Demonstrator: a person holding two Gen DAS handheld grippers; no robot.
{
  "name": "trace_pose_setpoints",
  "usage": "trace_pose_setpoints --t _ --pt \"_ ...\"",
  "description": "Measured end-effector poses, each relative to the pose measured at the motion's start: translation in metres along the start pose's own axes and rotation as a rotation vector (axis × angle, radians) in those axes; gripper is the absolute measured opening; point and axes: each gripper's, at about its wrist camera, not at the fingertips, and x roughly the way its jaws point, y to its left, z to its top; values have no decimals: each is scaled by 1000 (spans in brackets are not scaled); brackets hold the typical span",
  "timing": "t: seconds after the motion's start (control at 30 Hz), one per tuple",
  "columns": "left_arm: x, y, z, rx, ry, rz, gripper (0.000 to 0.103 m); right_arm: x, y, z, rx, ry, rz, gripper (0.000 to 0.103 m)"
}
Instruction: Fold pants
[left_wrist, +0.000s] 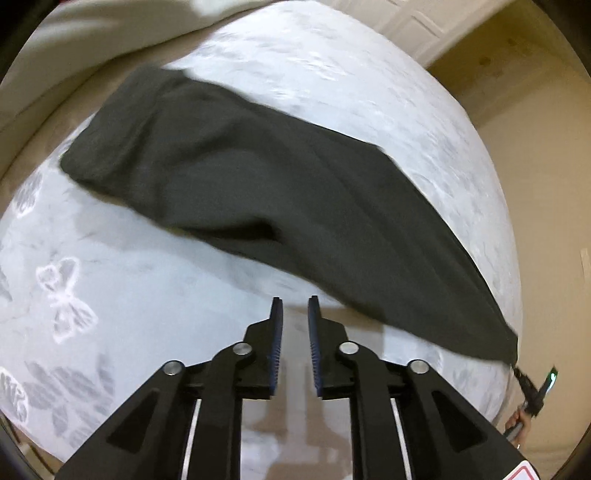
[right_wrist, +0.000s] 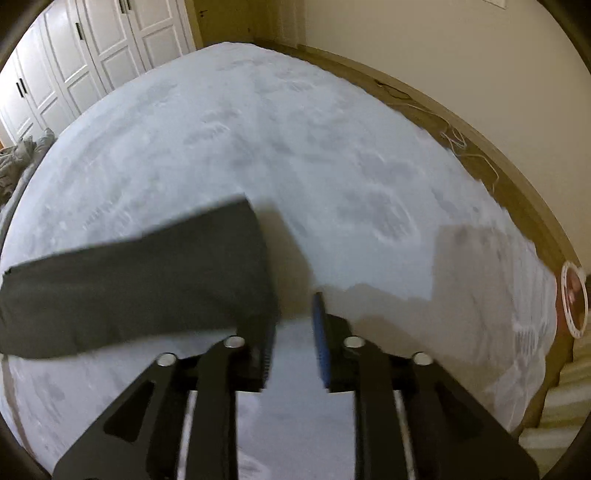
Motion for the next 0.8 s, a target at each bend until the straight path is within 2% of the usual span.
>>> trace_pose_setpoints --t 0.03,0.07,0.1,0.17,0.2,0.23,0.27,0.3,0.33,0.4,0.43,0.47,0.5,0.53,0.57,0.6,0.67,0.77,0.8 --pt "-1 -14 -5 22 -2 -15 15 -2 -5 -1 25 -13 43 49" --pt "0 -25 -6 37 -1 -29 15 -3 -9 0 54 -27 91 61" --pt "2 -36 -10 51 0 -47 16 -1 -13 2 95 -41 157 66" --pt "8 -58 -19 71 11 -104 19 13 -14 6 152 -22 237 67" --pt "14 -70 -24 75 24 -135 22 26 -11 9 178 2 275 62" --pt "20 -79 -27 77 34 -155 22 37 -5 12 178 29 301 27" --pt "27 -89 -29 80 44 -168 22 46 3 17 171 54 293 12" --pt "32 -95 -32 82 58 -169 22 44 11 29 173 54 304 11" --pt "39 -103 -37 88 77 -163 22 27 17 41 165 4 346 10" --pt "42 -112 -40 100 94 -143 22 -48 35 71 83 -191 456 10" --pt "42 -115 -40 111 92 -137 22 -77 42 79 28 -262 475 10" --pt "40 -116 -42 128 89 -123 22 -98 49 82 -50 -330 442 10" --pt "42 -118 -43 139 83 -110 22 -96 54 83 -138 -355 315 10" --pt "44 -119 -44 150 75 -101 22 -68 50 84 -142 -271 249 11" --pt "45 -119 -45 151 70 -91 22 -32 41 81 -117 -159 220 11" --pt "46 -116 -48 150 65 -90 22 14 30 70 -103 -32 124 11" --pt "55 -115 -51 157 57 -71 22 50 20 52 -128 44 -79 11" --pt "55 -105 -55 165 38 -35 22 23 7 40 -49 -51 -41 24" --pt "54 -101 -54 163 30 -32 22 5 6 38 -26 -99 -20 36"
